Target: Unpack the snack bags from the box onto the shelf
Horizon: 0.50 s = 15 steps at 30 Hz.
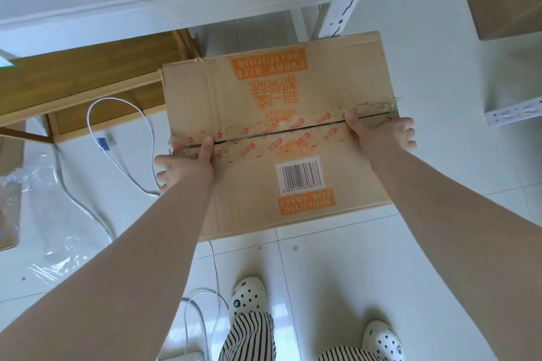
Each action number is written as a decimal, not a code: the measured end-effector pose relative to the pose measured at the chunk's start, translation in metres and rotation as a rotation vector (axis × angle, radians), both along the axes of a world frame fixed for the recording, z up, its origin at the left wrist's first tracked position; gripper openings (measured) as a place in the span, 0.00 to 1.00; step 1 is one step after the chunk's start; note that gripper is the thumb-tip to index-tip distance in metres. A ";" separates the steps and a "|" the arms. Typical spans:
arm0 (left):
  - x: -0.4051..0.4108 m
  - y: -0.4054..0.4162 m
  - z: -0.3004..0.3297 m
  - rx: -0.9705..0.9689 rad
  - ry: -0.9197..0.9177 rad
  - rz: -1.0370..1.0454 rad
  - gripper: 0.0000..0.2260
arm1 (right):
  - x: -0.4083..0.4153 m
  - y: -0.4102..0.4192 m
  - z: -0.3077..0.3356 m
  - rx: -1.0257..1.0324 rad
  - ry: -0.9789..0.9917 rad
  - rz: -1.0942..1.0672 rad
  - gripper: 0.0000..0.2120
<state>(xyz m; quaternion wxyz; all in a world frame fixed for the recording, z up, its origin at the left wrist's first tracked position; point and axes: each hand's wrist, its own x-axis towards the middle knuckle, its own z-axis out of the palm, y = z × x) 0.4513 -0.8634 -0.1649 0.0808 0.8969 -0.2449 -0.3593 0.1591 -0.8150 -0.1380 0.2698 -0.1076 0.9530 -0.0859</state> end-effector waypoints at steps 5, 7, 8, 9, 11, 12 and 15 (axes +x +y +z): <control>0.001 0.000 -0.001 -0.009 0.005 0.001 0.41 | -0.001 0.002 0.002 -0.002 -0.014 0.016 0.53; 0.002 0.000 -0.002 -0.008 0.002 0.000 0.42 | -0.002 0.003 0.001 -0.001 -0.018 0.027 0.53; 0.001 0.000 -0.001 -0.005 0.000 0.001 0.42 | -0.001 0.004 0.002 -0.001 -0.019 0.031 0.53; 0.001 0.000 -0.001 -0.006 -0.002 -0.001 0.42 | -0.002 0.004 0.001 0.000 -0.020 0.033 0.53; 0.000 0.001 -0.001 -0.010 -0.005 -0.020 0.42 | -0.002 0.005 0.000 -0.008 -0.028 0.040 0.54; 0.001 0.002 0.000 -0.012 -0.005 -0.018 0.42 | -0.002 0.006 0.002 -0.015 -0.028 0.041 0.54; 0.004 0.005 0.000 -0.044 0.030 -0.031 0.43 | -0.003 0.011 0.007 -0.075 -0.034 0.078 0.52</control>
